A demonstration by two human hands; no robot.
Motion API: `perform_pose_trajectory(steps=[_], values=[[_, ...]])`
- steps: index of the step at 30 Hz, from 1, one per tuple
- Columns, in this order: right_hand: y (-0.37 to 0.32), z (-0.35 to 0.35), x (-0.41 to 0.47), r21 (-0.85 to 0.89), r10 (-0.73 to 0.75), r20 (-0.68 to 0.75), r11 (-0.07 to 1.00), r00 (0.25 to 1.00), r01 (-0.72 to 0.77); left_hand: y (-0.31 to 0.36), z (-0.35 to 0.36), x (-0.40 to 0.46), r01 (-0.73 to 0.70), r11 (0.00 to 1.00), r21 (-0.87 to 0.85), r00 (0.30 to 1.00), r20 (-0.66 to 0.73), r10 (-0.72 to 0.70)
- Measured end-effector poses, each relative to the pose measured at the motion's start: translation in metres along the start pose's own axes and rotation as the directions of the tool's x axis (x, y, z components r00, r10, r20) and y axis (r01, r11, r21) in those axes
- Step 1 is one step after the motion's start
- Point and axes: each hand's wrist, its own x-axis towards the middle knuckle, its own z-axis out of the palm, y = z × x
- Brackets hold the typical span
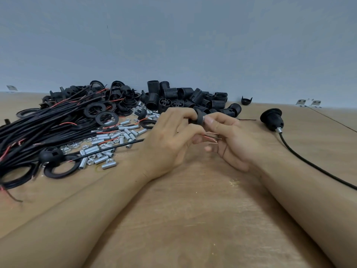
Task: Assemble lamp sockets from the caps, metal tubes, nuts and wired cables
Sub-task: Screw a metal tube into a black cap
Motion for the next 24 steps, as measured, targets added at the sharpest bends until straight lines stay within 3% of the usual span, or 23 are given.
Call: perform_pose_trajectory(steps=[4, 8, 11, 14, 17, 20, 24], values=[[0.002, 0.003, -0.001, -0.04, 0.073, 0.092, 0.997, 0.993, -0.07, -0.001, -0.001, 0.002, 0.035, 0.999, 0.028, 0.999, -0.027, -0.034], [0.003, 0.003, 0.0, -0.041, 0.121, 0.096, 0.992, 0.988, -0.118, -0.007, 0.001, -0.003, 0.078, 0.989, -0.129, 0.993, 0.099, -0.065], [0.0, -0.002, 0.001, -0.109, 0.154, 0.104, 0.984, 0.983, -0.142, -0.016, 0.006, -0.006, 0.133, 0.981, -0.143, 0.986, 0.116, -0.117], [0.003, -0.007, 0.002, -0.224, 0.121, 0.011, 0.968, 0.993, -0.116, -0.022, 0.007, -0.008, 0.17, 0.97, -0.175, 0.982, 0.108, -0.153], [-0.001, -0.011, 0.003, -0.28, -0.029, -0.132, 0.96, 0.991, -0.009, -0.024, 0.008, -0.007, 0.19, 0.968, -0.166, 0.982, 0.051, -0.184], [-0.023, -0.023, 0.004, -0.117, -0.161, -0.276, 0.984, 0.948, 0.133, -0.029, 0.005, -0.006, 0.341, 0.93, -0.138, 0.939, 0.004, -0.343], [-0.042, -0.04, -0.004, 0.208, -0.096, -0.496, 0.952, 0.863, 0.226, -0.03, 0.003, -0.011, 0.381, 0.912, -0.153, 0.922, 0.14, -0.362]])
